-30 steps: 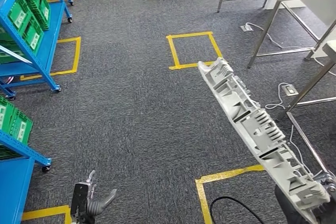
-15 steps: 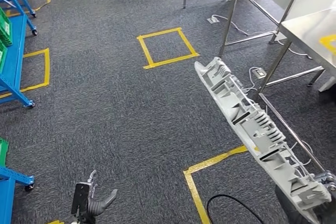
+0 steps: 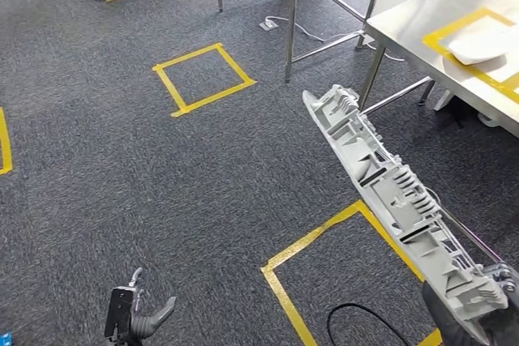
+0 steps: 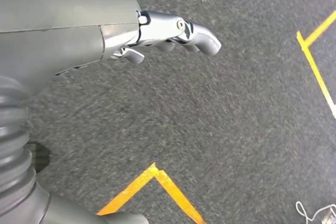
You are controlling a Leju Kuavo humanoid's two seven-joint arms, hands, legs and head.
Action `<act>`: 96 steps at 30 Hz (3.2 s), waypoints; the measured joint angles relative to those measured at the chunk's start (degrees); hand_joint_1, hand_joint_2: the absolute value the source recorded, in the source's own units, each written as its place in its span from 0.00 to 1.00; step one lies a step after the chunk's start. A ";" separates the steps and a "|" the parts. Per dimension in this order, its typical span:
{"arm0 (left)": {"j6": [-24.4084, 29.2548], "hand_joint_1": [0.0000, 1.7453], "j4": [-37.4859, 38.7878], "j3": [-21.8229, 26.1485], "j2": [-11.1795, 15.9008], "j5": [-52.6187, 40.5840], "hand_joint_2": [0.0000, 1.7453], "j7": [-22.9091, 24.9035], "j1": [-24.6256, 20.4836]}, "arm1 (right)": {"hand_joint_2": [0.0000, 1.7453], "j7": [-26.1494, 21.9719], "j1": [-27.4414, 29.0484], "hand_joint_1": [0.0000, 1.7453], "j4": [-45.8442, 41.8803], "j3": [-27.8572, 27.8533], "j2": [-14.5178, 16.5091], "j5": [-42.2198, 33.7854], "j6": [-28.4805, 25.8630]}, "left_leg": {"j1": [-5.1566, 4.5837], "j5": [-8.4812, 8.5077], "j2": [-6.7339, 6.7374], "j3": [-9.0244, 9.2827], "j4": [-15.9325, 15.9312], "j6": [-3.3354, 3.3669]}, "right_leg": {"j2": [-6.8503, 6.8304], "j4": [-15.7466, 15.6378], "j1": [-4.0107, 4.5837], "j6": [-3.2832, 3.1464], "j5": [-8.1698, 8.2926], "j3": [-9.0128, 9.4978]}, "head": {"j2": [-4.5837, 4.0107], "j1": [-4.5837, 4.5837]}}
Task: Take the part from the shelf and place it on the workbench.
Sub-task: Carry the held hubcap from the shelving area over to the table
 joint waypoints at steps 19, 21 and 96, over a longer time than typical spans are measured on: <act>-1.17 0.00 -0.19 -0.29 0.17 1.39 1.00 -0.01 0.05 | 1.00 -0.37 -1.21 1.00 0.46 0.09 0.15 0.08 -0.23 | -0.15 -11.00 3.69 5.06 11.98 -1.89 | -6.06 0.89 0.68 -2.92 10.45 -13.88 | -0.01 0.46; -1.21 0.00 -0.19 -0.27 0.19 1.46 1.00 -0.01 0.25 | 1.00 -0.36 -1.34 1.00 0.50 0.09 0.15 0.06 -0.23 | -0.13 -15.12 3.28 0.38 15.16 -1.96 | -4.28 0.64 0.63 -2.96 9.97 -13.10 | -0.01 0.45; 2.68 0.00 -0.90 -1.52 1.27 0.58 1.00 -0.01 1.10 | 1.00 4.75 -1.95 1.00 1.54 0.45 0.10 8.50 -3.09 | 0.54 -3.74 1.40 5.09 -0.09 0.47 | -5.24 11.84 -0.49 1.21 0.65 -5.22 | -0.03 0.53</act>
